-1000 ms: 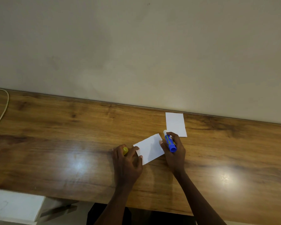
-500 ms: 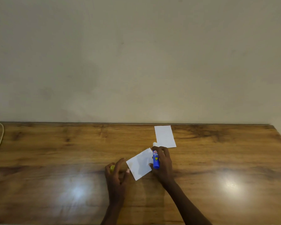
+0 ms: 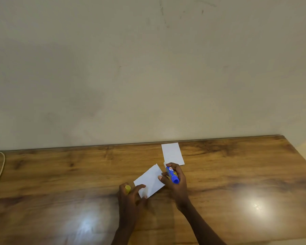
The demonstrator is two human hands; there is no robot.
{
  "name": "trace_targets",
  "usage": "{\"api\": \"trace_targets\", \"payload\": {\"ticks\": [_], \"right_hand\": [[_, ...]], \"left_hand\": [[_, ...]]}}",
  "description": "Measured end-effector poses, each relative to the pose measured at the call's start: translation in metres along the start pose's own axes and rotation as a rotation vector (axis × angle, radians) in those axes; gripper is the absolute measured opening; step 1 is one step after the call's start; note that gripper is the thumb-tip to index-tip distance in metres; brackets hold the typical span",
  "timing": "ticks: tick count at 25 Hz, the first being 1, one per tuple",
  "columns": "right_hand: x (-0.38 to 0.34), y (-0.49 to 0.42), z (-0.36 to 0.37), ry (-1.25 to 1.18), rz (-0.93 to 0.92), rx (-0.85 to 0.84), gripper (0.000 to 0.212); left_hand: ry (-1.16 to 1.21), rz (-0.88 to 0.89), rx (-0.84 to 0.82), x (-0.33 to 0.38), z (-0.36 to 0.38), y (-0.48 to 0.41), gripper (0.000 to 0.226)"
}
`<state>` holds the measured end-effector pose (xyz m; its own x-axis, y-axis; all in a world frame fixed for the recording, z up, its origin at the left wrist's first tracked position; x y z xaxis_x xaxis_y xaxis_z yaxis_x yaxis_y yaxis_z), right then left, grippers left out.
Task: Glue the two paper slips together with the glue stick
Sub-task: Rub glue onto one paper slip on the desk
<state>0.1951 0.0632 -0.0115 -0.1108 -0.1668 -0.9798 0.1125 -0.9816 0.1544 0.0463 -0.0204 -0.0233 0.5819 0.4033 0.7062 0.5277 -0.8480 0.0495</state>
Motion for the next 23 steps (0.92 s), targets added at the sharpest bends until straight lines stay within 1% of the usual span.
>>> {"api": "trace_targets", "payload": {"ticks": [2, 3, 6, 8, 10, 12, 14, 16, 18, 19, 21, 23], "right_hand": [[-0.005, 0.0, -0.001, -0.058, -0.004, 0.027, 0.045], [-0.007, 0.0, -0.003, -0.076, -0.002, 0.041, 0.042], [-0.009, -0.001, -0.01, -0.205, 0.034, 0.094, 0.037], [-0.011, -0.001, -0.016, -0.369, 0.053, 0.145, 0.032], [-0.017, -0.002, -0.025, -0.469, 0.044, 0.188, 0.024], [-0.022, -0.001, -0.035, -0.45, 0.024, 0.185, 0.015], [-0.026, -0.001, -0.048, -0.341, -0.003, 0.16, 0.018], [-0.031, -0.002, -0.065, -0.209, -0.041, 0.142, 0.022], [-0.037, -0.003, -0.085, -0.101, -0.085, 0.153, 0.023], [-0.04, -0.004, -0.095, -0.056, -0.103, 0.165, 0.027], [-0.045, -0.006, -0.113, -0.009, -0.13, 0.17, 0.041], [-0.05, -0.008, -0.129, 0.001, -0.151, 0.166, 0.055]], "left_hand": [[-0.163, 0.022, -0.033, 0.007, 0.005, 0.001, 0.024], [-0.21, 0.033, -0.02, 0.009, 0.005, 0.001, 0.023], [-0.297, 0.105, 0.042, 0.017, 0.005, 0.002, 0.021], [-0.352, 0.108, 0.041, 0.019, 0.006, 0.002, 0.021], [-0.386, 0.094, 0.034, 0.019, 0.008, 0.001, 0.021], [-0.389, 0.098, 0.023, 0.019, 0.009, -0.001, 0.02], [-0.372, 0.095, 0.009, 0.023, 0.008, -0.003, 0.02], [-0.322, 0.099, 0.034, 0.033, 0.007, -0.005, 0.021], [-0.202, 0.143, 0.094, 0.048, 0.007, -0.005, 0.023], [-0.12, 0.167, 0.113, 0.059, 0.01, -0.004, 0.025], [0.093, 0.171, 0.087, 0.083, 0.022, -0.001, 0.029], [0.293, 0.147, 0.017, 0.107, 0.044, 0.004, 0.03]]}}
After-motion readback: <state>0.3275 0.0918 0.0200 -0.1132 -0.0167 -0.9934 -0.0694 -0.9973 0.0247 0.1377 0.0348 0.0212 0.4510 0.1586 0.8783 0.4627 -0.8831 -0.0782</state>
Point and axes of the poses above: each hand's wrist, its own y-axis away from the middle knuckle, its own z-axis out of the palm, x = y × z, the point moved 5 cm from there along -y, towards the middle knuckle, and after that the axes turned 2 degrees about -z, right-handed, at the moved point
